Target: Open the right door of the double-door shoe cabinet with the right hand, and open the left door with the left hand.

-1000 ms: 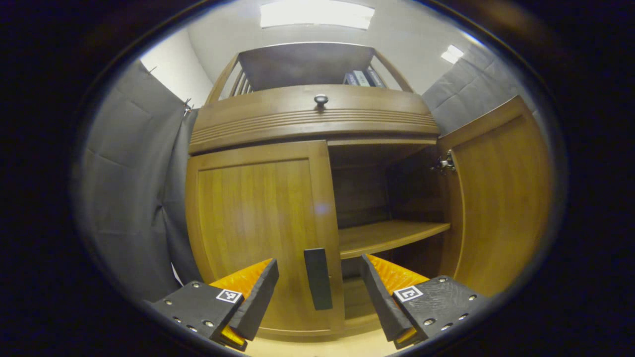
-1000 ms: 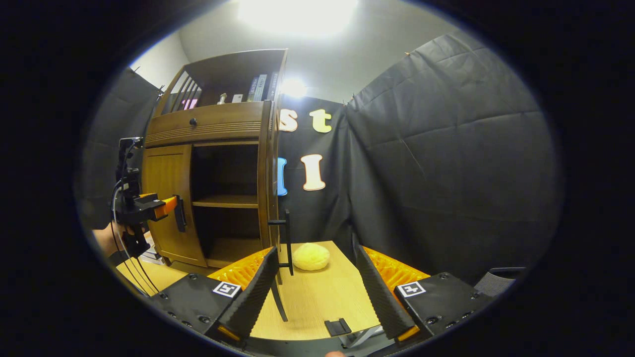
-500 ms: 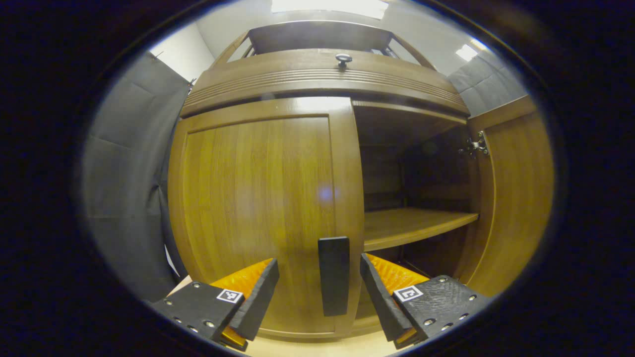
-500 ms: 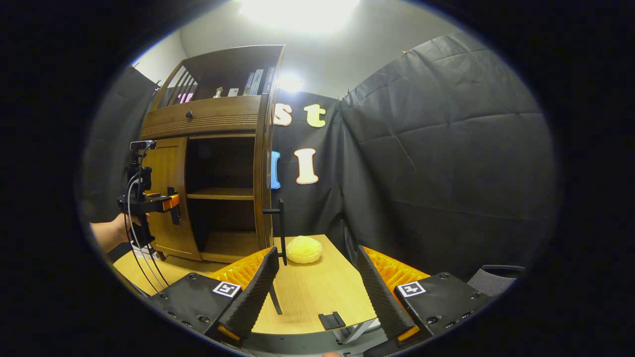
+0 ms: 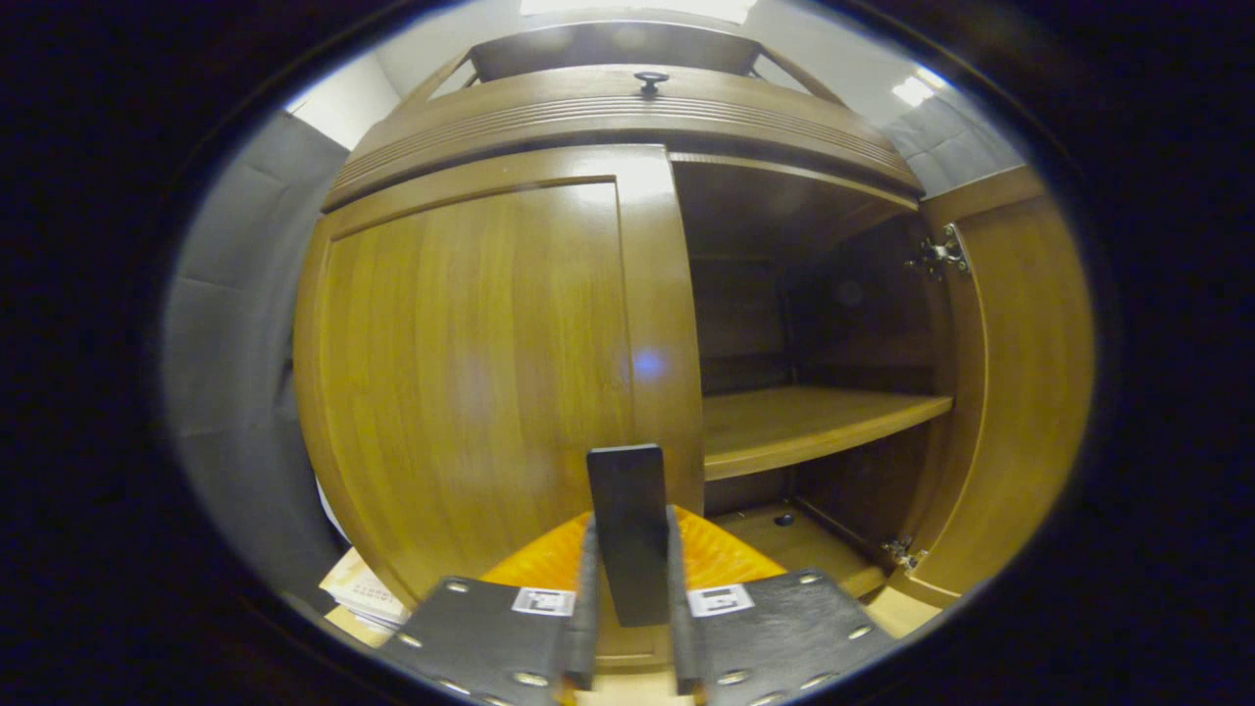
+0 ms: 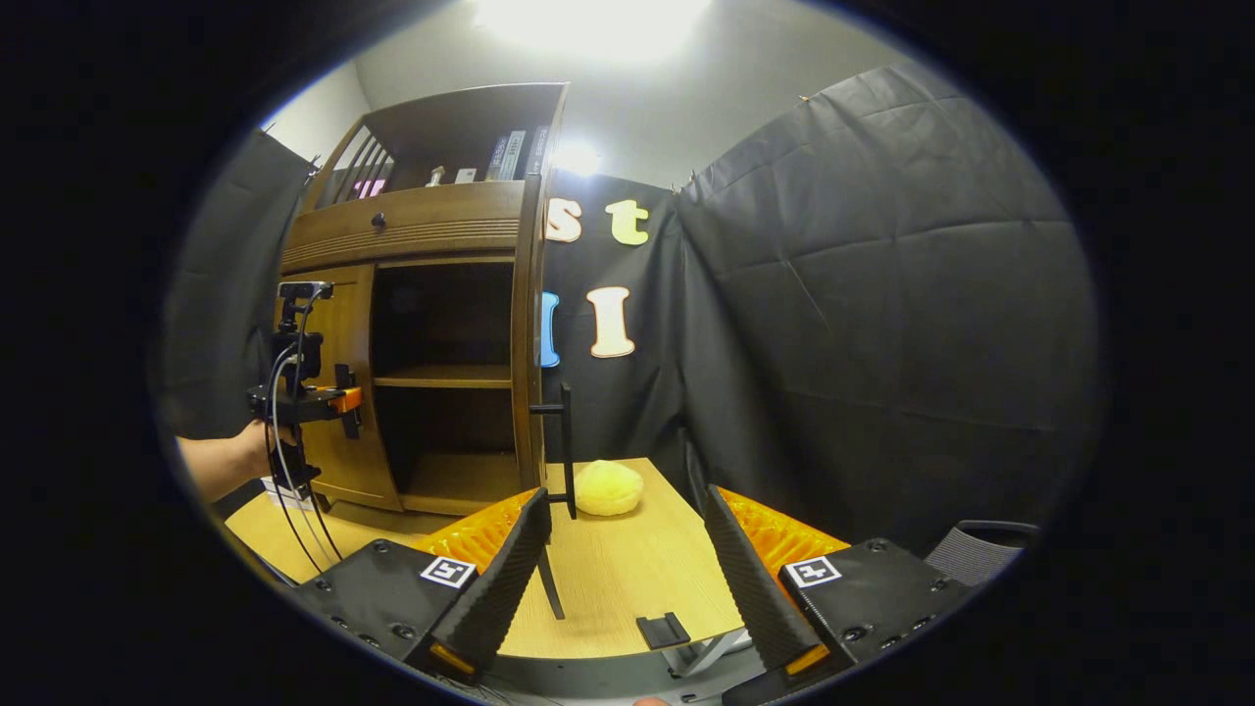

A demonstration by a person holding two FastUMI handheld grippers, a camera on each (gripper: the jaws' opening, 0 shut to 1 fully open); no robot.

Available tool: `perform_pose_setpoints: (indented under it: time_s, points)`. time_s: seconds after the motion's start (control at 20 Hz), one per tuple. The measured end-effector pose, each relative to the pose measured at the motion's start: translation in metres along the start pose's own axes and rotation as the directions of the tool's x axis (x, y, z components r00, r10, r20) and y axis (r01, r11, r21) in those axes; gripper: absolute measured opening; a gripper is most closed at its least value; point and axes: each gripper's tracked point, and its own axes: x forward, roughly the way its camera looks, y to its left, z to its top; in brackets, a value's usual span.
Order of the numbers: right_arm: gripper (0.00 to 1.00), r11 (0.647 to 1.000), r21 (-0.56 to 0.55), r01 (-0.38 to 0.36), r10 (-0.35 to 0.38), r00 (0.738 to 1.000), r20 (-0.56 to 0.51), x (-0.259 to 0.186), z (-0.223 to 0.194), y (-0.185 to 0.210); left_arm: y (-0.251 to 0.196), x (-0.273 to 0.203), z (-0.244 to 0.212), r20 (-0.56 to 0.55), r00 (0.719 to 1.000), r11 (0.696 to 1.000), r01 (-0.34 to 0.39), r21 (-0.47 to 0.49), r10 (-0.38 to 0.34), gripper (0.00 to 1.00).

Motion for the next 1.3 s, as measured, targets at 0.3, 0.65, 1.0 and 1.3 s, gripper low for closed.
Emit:
perform_pose_setpoints:
  time_s: [0.3, 0.65, 1.0, 1.3]
  points:
    - [0.96, 1.000, 0.012, -0.026, 0.026, 1.000, 0.003, 0.003, 0.000, 0.006, 0.002, -0.014, -0.001, -0.025, 1.000, 0.999, 0.017, -0.028, -0.017, 0.22]
    - [0.96, 0.996, 0.006, -0.085, 0.085, 0.996, 0.010, 0.007, 0.001, 0.027, 0.007, -0.049, -0.002, -0.025, 0.999, 0.999, 0.027, -0.037, -0.028, 0.22]
    - [0.96, 0.989, 0.009, -0.149, 0.149, 0.989, 0.018, 0.011, 0.002, 0.049, 0.018, -0.089, -0.003, -0.023, 0.999, 0.999, 0.034, -0.040, -0.035, 0.19]
    - [0.97, 0.983, 0.008, -0.185, 0.185, 0.982, 0.032, 0.015, 0.006, 0.064, 0.032, -0.122, -0.003, -0.028, 0.999, 0.998, 0.017, -0.064, -0.019, 0.19]
